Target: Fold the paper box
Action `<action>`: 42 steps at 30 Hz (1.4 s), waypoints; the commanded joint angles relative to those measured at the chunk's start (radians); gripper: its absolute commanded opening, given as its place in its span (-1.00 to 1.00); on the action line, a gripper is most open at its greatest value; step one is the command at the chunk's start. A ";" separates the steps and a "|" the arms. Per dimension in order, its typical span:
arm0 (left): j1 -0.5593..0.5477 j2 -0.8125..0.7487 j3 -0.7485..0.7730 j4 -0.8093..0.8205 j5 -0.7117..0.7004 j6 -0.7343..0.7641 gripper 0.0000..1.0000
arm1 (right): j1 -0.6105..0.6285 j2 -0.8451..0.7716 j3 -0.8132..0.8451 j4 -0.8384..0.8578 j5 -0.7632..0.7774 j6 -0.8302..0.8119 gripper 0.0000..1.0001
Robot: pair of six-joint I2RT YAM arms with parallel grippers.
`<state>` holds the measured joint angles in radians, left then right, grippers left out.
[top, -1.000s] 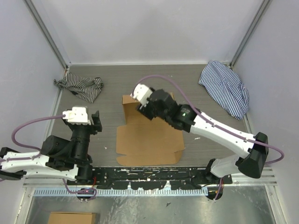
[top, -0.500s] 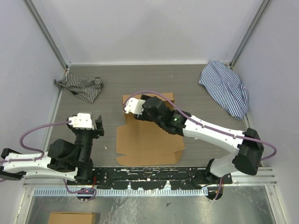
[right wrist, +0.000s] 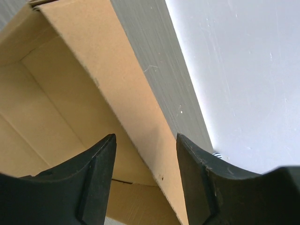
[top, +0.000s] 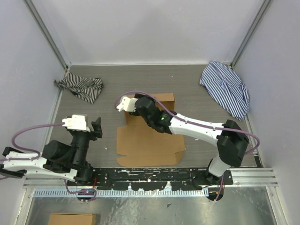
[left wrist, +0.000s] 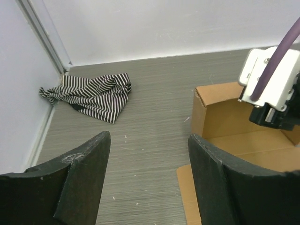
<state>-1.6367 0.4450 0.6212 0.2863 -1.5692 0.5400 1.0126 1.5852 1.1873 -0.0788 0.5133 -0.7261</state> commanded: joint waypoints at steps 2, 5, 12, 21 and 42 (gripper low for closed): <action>-0.035 -0.104 -0.004 0.005 -0.127 -0.022 0.41 | 0.004 0.075 0.072 0.146 0.123 -0.042 0.09; -0.047 -0.137 -0.009 0.004 -0.127 -0.026 0.36 | -0.002 0.119 0.123 0.128 0.153 -0.021 -0.07; -0.056 -0.133 -0.005 -0.016 -0.127 -0.030 0.35 | -0.039 0.204 0.267 0.032 0.217 0.073 -0.58; -0.063 -0.124 -0.003 -0.025 -0.126 -0.032 0.36 | -0.217 0.296 0.612 -0.410 0.059 0.451 -0.74; -0.078 -0.151 -0.005 -0.067 -0.126 -0.056 0.34 | -0.546 0.005 -0.153 -0.272 -0.721 1.448 -0.36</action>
<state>-1.7069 0.3042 0.6209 0.2249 -1.5696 0.4931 0.4042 1.7947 1.1484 -0.5575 -0.0315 0.4355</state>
